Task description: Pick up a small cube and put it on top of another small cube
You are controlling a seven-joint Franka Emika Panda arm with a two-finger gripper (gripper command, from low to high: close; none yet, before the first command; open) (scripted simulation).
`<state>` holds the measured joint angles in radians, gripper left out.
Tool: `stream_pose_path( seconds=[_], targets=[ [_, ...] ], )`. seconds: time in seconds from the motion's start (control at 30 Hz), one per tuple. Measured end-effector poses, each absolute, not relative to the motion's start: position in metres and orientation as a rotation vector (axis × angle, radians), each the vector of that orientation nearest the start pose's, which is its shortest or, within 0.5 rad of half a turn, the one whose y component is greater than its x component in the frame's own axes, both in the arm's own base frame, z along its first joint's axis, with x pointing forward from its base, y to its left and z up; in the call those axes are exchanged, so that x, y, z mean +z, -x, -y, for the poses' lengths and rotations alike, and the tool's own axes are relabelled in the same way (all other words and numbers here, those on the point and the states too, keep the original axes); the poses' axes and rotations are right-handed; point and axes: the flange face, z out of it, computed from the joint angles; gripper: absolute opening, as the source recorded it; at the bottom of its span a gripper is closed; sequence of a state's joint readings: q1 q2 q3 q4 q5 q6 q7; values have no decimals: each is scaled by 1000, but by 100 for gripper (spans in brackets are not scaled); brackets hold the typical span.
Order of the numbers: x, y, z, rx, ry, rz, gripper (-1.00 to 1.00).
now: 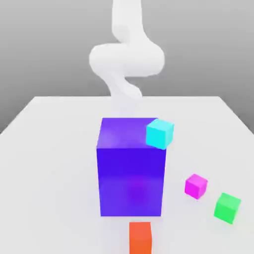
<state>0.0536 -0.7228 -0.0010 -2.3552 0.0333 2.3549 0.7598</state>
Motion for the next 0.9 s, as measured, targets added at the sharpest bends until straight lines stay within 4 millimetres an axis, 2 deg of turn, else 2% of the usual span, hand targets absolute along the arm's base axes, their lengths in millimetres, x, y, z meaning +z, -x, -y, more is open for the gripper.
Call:
stream_pose_path(
  seconds=[0.07,0.17,0.23,0.33,0.5,0.7,0.77,0.9],
  targets=[
    [616,-398,-42,-813,2571,-872,0],
    [549,-417,-76,-676,2658,-763,0],
    [505,-421,-100,-589,2714,-689,0],
    [439,-416,-134,-464,2798,-573,0],
    [334,-383,-181,-268,2933,-367,0],
    [224,-310,-210,-65,3092,-86,0],
    [197,-286,-215,-19,3130,13,0],
    [160,-286,-210,-6,3142,9,0]
  ],
)
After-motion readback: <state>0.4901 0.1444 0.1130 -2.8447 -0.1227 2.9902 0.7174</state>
